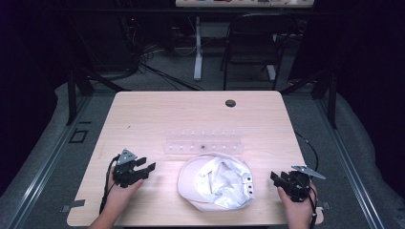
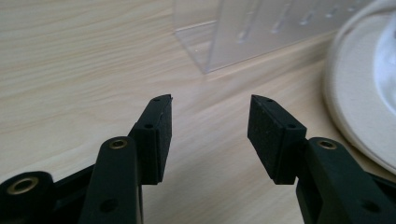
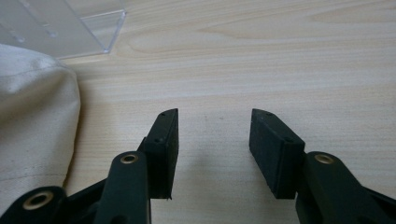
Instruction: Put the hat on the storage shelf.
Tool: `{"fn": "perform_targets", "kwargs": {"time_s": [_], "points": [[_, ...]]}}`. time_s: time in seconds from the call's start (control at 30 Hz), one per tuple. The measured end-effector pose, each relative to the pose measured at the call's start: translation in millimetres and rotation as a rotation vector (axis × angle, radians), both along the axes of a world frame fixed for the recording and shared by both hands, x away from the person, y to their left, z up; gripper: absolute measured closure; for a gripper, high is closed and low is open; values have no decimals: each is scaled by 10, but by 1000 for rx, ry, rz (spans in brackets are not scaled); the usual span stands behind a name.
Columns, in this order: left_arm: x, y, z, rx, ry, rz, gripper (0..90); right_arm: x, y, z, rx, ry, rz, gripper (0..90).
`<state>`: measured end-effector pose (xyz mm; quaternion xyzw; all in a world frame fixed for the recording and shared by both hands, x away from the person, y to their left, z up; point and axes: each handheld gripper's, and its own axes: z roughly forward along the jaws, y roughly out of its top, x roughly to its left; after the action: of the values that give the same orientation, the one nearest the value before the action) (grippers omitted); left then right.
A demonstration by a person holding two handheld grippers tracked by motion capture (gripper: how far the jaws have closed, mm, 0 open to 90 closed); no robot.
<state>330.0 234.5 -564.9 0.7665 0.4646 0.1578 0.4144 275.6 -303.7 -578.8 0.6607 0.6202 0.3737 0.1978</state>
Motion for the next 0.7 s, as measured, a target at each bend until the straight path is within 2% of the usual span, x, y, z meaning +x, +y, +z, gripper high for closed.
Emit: {"fn": "perform_targets", "kwargs": {"time_s": [0.1, 0.27, 0.57, 0.7], "points": [[19, 40, -29, -12, 21, 18, 501, 0, -3, -13, 8, 4, 1, 536], [9, 20, -32, 7, 2, 13, 498, -6, -14, -21, 24, 13, 13, 555], [4, -21, -41, 21, 2, -4, 496, -3, 27, -24, 40, 16, 29, 557], [-9, -23, -25, 28, -12, -4, 496, -17, 59, 35, 59, 18, 29, 560]]}}
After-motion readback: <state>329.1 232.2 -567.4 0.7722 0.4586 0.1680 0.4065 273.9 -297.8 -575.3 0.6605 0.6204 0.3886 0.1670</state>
